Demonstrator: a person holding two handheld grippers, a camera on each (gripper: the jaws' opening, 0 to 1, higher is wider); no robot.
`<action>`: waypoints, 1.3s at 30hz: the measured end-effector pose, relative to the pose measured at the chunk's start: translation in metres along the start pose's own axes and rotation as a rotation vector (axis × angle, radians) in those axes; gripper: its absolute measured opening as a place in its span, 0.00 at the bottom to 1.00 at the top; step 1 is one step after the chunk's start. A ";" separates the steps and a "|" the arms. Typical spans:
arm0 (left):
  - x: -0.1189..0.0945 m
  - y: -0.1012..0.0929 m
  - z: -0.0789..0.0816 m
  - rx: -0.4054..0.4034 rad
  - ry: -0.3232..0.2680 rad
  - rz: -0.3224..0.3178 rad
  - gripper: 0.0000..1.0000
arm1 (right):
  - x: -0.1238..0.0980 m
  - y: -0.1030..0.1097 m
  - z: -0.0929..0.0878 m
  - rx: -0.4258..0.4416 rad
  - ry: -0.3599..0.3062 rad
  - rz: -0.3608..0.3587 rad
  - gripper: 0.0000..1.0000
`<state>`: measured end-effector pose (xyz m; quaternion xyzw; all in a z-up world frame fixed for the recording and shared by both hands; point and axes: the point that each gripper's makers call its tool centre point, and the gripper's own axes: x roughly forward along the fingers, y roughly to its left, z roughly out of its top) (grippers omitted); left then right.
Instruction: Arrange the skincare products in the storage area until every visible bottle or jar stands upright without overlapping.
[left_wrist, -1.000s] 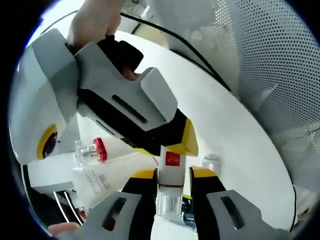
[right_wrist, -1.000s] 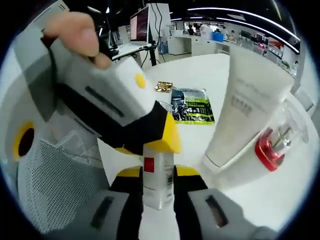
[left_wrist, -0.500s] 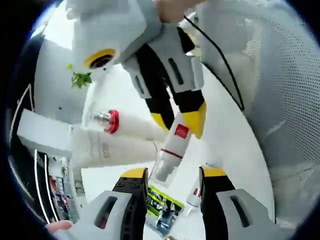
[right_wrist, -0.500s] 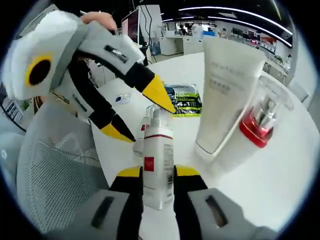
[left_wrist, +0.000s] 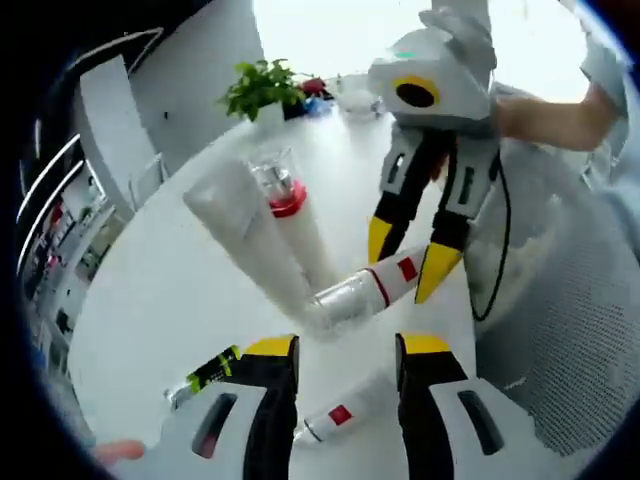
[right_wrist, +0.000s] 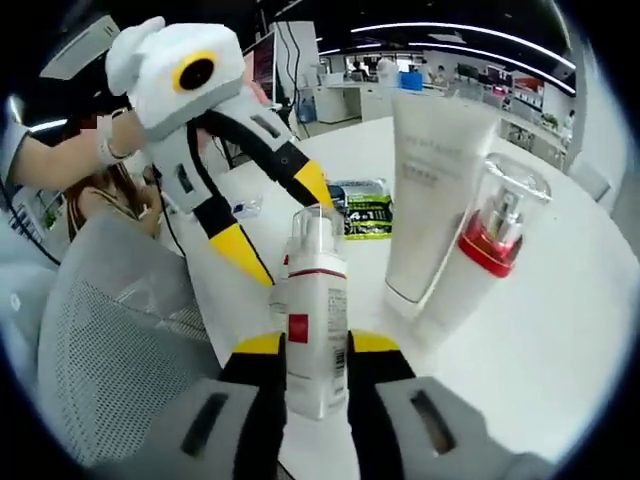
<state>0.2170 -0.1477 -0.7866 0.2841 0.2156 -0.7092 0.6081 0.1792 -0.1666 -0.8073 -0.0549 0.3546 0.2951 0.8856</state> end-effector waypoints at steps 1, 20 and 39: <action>0.000 0.000 0.002 -0.037 -0.019 -0.004 0.36 | 0.000 0.000 0.001 0.005 -0.010 -0.001 0.21; -0.004 -0.006 0.035 -0.464 -0.311 -0.136 0.39 | -0.011 0.008 0.024 0.138 -0.206 0.088 0.21; 0.004 -0.021 0.055 -0.548 -0.370 -0.183 0.23 | -0.014 0.009 0.036 0.172 -0.287 0.084 0.21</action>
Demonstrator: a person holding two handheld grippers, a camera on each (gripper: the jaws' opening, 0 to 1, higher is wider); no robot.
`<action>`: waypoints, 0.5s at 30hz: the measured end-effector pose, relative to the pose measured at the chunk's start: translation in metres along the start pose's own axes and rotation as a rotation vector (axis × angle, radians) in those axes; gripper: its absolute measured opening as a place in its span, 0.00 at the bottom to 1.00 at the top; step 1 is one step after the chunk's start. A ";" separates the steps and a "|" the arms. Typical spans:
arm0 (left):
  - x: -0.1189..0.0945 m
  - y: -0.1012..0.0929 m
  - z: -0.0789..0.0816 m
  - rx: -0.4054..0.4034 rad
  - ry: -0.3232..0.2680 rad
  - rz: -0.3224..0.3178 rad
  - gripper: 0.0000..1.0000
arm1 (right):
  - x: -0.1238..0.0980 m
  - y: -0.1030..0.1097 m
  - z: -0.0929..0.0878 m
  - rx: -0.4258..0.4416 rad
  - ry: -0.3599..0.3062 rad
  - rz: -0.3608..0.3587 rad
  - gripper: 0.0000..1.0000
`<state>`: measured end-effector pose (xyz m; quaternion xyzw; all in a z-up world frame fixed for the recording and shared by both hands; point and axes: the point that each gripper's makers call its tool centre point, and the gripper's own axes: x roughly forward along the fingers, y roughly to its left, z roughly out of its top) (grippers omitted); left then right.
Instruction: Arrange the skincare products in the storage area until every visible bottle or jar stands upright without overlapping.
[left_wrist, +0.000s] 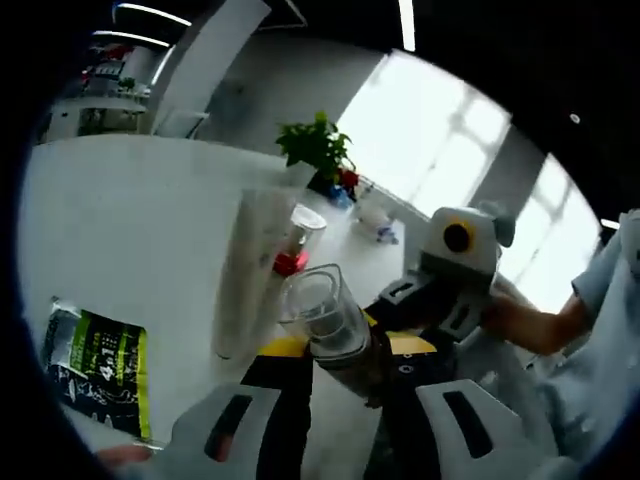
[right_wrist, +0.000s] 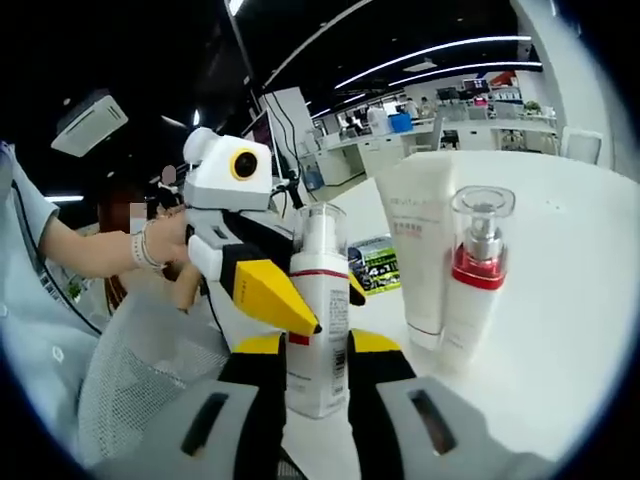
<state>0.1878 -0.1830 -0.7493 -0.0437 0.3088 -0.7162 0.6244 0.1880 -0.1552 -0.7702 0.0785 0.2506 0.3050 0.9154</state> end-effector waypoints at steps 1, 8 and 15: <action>0.000 0.000 0.000 0.003 0.000 0.003 0.23 | 0.000 0.000 -0.001 -0.002 0.003 -0.003 0.21; 0.007 0.004 -0.005 0.078 0.033 0.045 0.19 | 0.004 -0.005 -0.013 -0.117 0.088 -0.067 0.22; 0.017 0.007 -0.008 0.166 0.061 0.096 0.17 | 0.005 -0.015 -0.020 -0.218 0.138 -0.130 0.23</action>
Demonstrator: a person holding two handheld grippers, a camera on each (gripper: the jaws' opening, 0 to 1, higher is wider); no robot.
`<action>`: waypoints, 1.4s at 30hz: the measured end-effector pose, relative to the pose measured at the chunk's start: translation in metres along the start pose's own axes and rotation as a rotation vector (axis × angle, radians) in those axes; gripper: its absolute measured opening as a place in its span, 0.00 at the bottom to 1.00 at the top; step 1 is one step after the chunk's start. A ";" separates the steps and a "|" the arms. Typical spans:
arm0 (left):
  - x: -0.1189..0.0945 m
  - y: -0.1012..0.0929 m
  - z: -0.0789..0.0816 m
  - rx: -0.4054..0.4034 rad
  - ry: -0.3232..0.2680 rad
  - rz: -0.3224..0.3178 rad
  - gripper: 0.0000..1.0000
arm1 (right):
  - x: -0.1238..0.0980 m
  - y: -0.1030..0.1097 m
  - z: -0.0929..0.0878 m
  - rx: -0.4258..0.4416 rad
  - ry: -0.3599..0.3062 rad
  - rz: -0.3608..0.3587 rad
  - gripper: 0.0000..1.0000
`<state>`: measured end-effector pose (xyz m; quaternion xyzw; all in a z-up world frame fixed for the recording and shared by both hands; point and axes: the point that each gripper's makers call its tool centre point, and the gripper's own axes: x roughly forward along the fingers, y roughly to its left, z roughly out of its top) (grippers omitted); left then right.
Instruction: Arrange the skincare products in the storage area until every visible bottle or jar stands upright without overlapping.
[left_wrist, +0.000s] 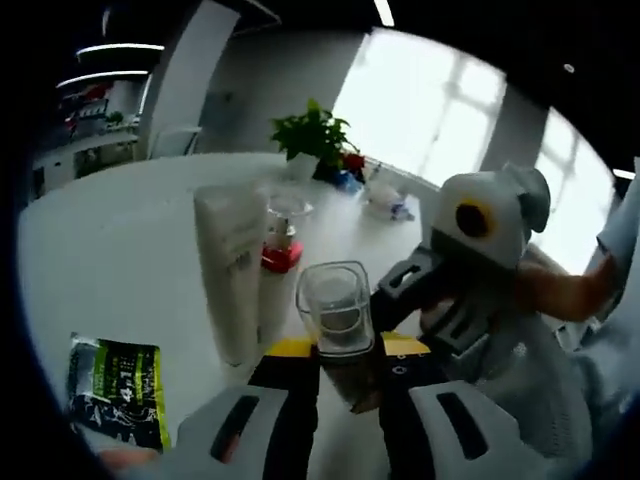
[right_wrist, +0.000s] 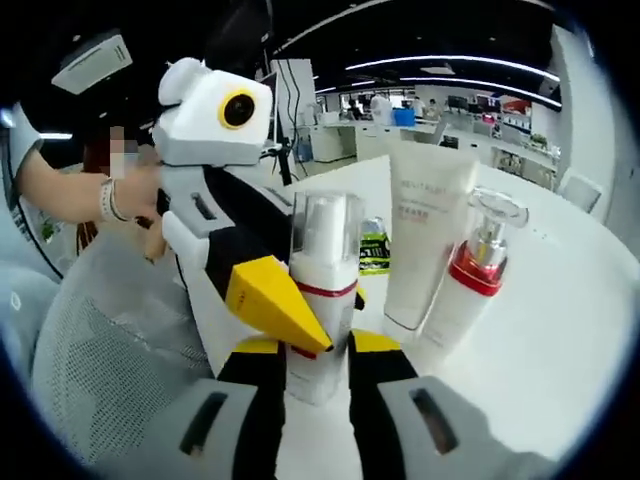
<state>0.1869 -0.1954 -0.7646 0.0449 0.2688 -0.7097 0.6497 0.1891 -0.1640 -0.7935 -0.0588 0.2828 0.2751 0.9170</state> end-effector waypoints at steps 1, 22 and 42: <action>0.001 0.001 0.000 0.004 0.002 0.002 0.17 | 0.000 -0.001 -0.001 -0.005 0.003 -0.005 0.23; 0.008 0.016 -0.016 0.115 0.076 0.099 0.16 | -0.015 -0.010 -0.025 -0.046 0.080 -0.043 0.12; 0.019 0.019 -0.027 0.151 0.089 0.107 0.17 | -0.030 -0.027 0.030 0.135 -0.222 -0.068 0.27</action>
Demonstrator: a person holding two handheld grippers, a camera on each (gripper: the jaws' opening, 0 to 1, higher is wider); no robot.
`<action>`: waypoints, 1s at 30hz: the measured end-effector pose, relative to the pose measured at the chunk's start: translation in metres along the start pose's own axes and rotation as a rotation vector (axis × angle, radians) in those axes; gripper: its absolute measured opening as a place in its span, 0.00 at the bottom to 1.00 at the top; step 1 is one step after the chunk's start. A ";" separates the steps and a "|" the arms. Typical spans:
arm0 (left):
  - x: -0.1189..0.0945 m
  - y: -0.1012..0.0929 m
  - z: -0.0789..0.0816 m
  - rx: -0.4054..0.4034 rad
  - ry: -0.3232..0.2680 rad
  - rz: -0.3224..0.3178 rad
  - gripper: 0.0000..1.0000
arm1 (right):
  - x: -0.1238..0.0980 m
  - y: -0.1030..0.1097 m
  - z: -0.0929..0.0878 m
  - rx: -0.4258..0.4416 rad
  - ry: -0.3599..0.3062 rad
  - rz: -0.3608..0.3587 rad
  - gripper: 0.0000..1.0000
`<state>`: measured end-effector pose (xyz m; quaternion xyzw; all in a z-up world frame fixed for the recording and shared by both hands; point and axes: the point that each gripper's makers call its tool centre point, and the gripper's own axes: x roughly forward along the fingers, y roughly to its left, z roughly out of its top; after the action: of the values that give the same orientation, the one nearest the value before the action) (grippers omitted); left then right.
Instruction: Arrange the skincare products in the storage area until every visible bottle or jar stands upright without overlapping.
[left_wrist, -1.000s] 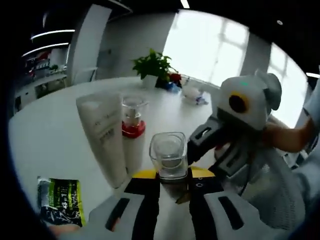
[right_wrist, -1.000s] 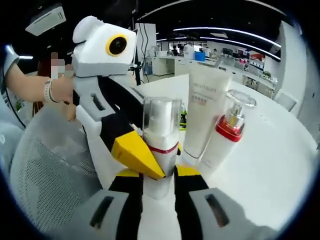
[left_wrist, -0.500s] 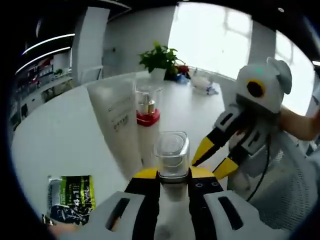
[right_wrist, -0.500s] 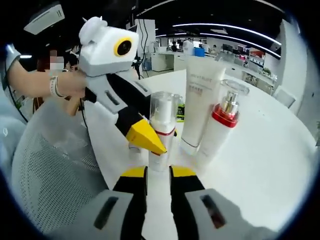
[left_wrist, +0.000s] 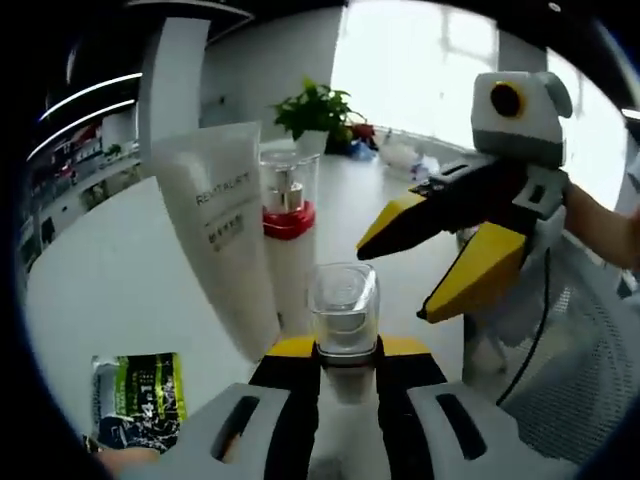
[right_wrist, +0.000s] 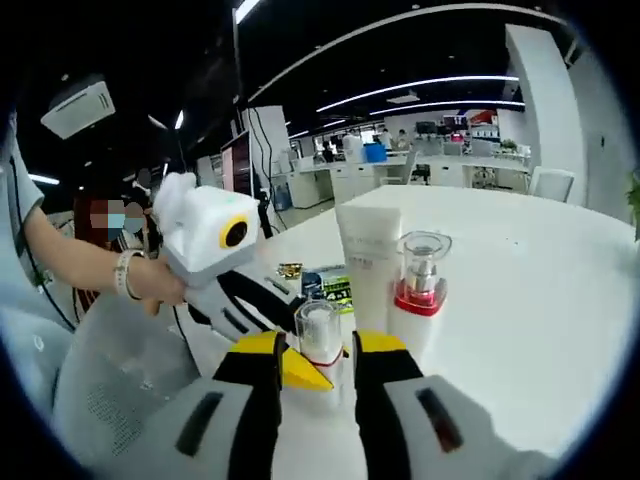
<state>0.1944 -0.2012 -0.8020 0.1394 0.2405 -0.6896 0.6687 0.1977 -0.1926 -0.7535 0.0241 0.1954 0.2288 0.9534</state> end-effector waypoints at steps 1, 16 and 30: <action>0.002 -0.001 0.000 0.016 0.003 -0.004 0.17 | 0.002 0.000 -0.001 0.002 0.005 0.004 0.27; 0.010 -0.010 -0.004 0.170 0.040 -0.063 0.17 | 0.008 0.004 -0.004 -0.059 0.014 0.025 0.21; 0.020 -0.003 -0.001 0.174 0.025 -0.061 0.17 | 0.006 -0.004 -0.005 -0.091 0.045 -0.029 0.20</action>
<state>0.1896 -0.2180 -0.8125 0.1980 0.1922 -0.7262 0.6297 0.2026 -0.1934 -0.7613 -0.0271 0.2066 0.2241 0.9520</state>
